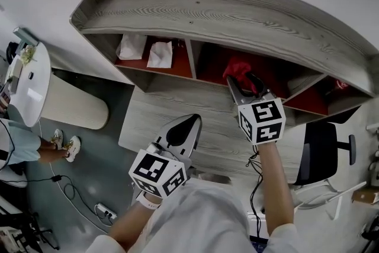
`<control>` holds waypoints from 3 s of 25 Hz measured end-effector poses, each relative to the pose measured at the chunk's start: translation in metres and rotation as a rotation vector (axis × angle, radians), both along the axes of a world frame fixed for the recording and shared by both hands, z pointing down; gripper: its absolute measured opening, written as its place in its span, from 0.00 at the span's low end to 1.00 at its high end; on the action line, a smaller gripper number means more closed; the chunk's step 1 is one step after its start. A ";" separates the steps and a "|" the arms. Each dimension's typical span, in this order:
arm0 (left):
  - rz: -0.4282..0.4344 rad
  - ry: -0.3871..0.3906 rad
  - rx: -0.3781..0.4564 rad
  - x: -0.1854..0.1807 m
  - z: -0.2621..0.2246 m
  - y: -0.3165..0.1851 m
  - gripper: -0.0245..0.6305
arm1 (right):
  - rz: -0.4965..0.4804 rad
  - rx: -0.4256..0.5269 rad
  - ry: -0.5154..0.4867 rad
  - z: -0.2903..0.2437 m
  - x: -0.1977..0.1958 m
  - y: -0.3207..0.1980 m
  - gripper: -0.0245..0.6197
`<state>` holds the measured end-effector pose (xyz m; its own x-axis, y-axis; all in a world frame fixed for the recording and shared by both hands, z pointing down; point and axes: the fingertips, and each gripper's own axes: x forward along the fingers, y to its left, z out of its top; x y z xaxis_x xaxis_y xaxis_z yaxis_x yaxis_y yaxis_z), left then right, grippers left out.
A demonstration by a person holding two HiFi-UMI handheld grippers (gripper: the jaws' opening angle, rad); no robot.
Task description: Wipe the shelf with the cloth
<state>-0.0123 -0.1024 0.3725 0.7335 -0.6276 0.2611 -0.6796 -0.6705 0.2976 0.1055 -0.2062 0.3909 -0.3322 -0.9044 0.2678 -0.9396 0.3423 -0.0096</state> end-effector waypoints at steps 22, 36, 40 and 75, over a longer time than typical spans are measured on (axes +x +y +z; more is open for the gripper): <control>0.085 -0.011 -0.016 0.025 0.006 -0.004 0.05 | 0.641 0.038 -0.589 -0.004 0.143 0.007 0.30; 0.060 -0.029 -0.031 0.012 0.010 -0.013 0.05 | 0.923 0.001 -0.849 0.012 0.171 -0.001 0.30; 0.056 -0.025 -0.029 0.012 0.009 -0.017 0.05 | 0.972 -0.033 -0.914 0.018 0.179 -0.002 0.30; 0.033 -0.013 -0.020 0.003 0.005 0.005 0.05 | 0.927 0.187 -0.864 -0.032 0.171 0.041 0.30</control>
